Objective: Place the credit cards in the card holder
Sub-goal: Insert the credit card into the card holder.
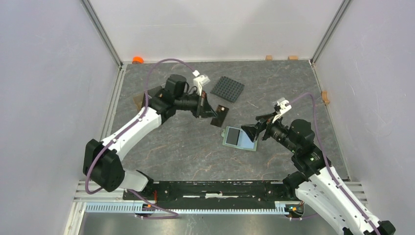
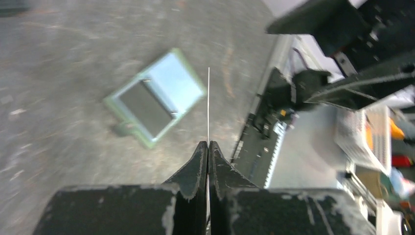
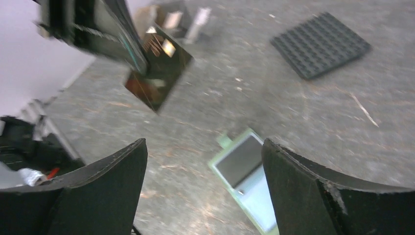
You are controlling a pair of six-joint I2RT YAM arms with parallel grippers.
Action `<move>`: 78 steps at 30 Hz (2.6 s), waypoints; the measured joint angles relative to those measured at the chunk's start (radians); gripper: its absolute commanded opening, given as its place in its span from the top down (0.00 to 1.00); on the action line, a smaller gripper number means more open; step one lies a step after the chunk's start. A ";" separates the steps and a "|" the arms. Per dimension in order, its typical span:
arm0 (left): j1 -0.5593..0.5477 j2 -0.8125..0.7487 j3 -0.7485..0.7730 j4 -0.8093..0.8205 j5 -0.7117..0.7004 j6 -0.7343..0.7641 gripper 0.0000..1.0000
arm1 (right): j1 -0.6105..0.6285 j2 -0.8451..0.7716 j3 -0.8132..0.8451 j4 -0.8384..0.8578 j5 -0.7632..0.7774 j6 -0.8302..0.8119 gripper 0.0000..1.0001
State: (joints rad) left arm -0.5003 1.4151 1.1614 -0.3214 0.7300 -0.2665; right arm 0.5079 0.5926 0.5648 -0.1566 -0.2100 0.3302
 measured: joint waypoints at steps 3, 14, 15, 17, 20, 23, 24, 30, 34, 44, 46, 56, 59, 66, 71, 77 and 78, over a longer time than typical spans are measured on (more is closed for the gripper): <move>-0.083 -0.020 -0.037 0.080 0.075 -0.022 0.98 | -0.002 -0.012 -0.002 0.067 -0.095 0.031 0.21; -0.209 -0.033 -0.098 0.299 0.192 -0.119 0.93 | -0.002 0.068 -0.021 0.230 -0.318 0.150 0.86; -0.212 -0.032 -0.099 0.305 0.195 -0.122 0.86 | -0.002 0.067 -0.025 0.241 -0.327 0.162 0.93; -0.215 -0.032 -0.101 0.314 0.196 -0.126 0.78 | -0.003 0.065 -0.028 0.266 -0.347 0.183 1.00; -0.213 -0.032 -0.102 0.324 0.199 -0.133 0.68 | -0.002 0.063 -0.028 0.281 -0.367 0.192 1.00; -0.216 -0.031 -0.101 0.323 0.214 -0.135 0.68 | -0.002 0.068 -0.027 0.275 -0.380 0.185 1.00; -0.216 -0.030 -0.101 0.323 0.216 -0.134 0.68 | -0.002 0.074 -0.026 0.270 -0.386 0.181 1.00; -0.221 -0.013 -0.097 0.270 0.217 -0.124 0.93 | -0.002 0.127 0.011 0.204 -0.432 0.151 1.00; -0.235 -0.004 -0.079 0.214 0.219 -0.091 0.98 | -0.005 0.138 0.037 0.135 -0.441 0.131 0.47; -0.258 0.037 -0.074 0.187 0.095 -0.080 0.98 | -0.098 0.153 0.100 -0.139 -0.168 0.031 0.14; -0.257 0.083 -0.074 0.188 0.061 -0.080 0.98 | -0.153 0.154 0.060 -0.152 -0.126 0.024 0.14; -0.259 0.341 -0.052 0.183 0.027 -0.101 0.98 | -0.327 0.211 -0.187 -0.143 -0.081 0.020 0.19; -0.259 0.391 -0.032 0.167 0.029 -0.101 0.98 | -0.364 0.271 -0.231 -0.082 -0.125 0.021 0.22; -0.253 0.441 0.012 0.158 0.032 -0.101 0.98 | -0.382 0.388 -0.286 0.062 -0.256 0.026 0.30; -0.238 0.486 0.034 0.164 0.037 -0.103 0.98 | -0.382 0.454 -0.299 0.160 -0.316 0.038 0.35; -0.210 0.533 0.035 0.166 0.039 -0.111 0.98 | -0.382 0.533 -0.309 0.268 -0.356 0.066 0.41; -0.205 0.536 0.035 0.166 0.039 -0.111 0.98 | -0.382 0.545 -0.310 0.287 -0.361 0.072 0.43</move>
State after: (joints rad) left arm -0.7055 1.9511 1.1961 -0.1551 0.7689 -0.3775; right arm 0.1261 1.1378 0.2546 0.1303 -0.5709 0.4019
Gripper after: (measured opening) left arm 0.034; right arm 0.598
